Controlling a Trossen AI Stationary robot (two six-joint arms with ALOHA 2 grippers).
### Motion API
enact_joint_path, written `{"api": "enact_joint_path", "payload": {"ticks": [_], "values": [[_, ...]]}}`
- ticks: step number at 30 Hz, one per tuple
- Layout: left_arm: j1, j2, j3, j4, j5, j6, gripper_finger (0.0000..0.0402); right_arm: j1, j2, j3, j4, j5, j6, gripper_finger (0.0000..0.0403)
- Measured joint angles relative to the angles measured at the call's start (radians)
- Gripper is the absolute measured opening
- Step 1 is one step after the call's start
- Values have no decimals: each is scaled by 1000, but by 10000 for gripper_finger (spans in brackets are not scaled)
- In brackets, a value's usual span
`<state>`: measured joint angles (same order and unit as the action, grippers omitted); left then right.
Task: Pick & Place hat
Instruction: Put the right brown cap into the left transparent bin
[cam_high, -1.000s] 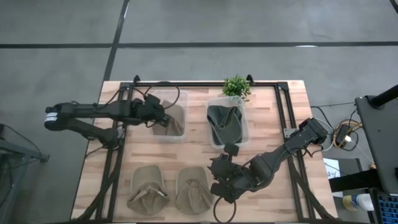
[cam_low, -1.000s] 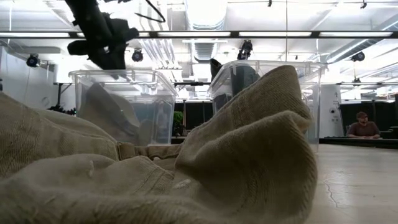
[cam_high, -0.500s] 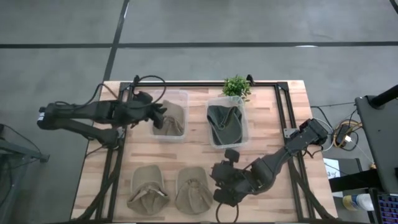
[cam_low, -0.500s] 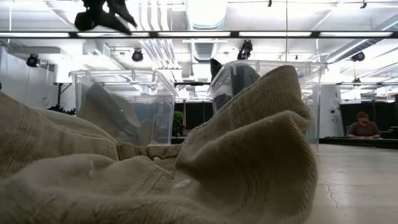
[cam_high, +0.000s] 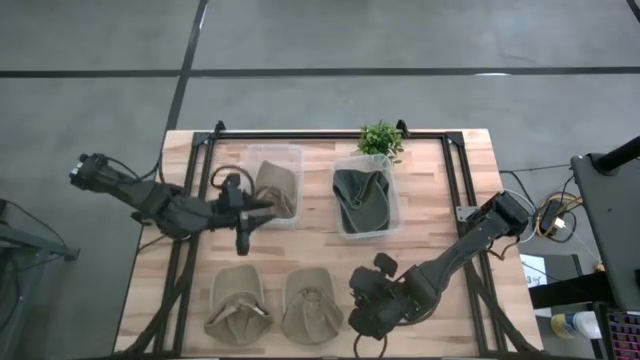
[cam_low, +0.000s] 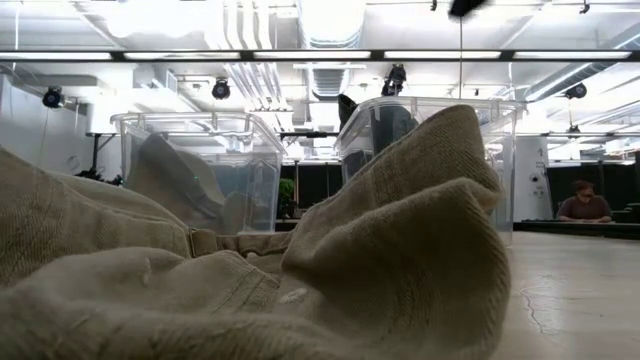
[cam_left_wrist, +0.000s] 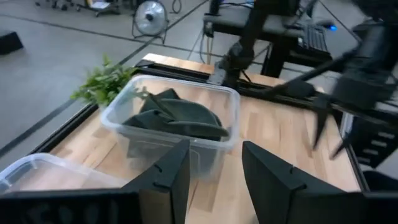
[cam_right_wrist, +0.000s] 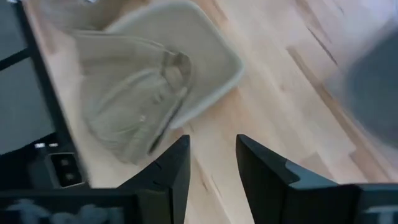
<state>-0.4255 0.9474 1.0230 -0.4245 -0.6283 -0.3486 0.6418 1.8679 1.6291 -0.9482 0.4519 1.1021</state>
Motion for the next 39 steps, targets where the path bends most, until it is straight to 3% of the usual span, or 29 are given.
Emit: {"api": "enact_joint_path", "payload": {"ticks": [7, 17, 28, 34, 39], "values": [[-107, 25, -71, 39, -29, -9, 138, 0, 0, -150, 154, -2, 107, 125], [-129, 17, -167, 154, -38, 16, 138, -5, 0, -370, 670, 0, 160, 116], [-129, 17, -169, 165, -42, 16, 138, -34, 0, -479, 733, 30, 268, 91], [-129, 17, -169, 165, -43, 16, 138, -39, 0, -532, 916, 38, 226, 76], [-129, 17, -169, 165, -44, 15, 138, -40, 0, -556, 925, 39, 235, 70]]}}
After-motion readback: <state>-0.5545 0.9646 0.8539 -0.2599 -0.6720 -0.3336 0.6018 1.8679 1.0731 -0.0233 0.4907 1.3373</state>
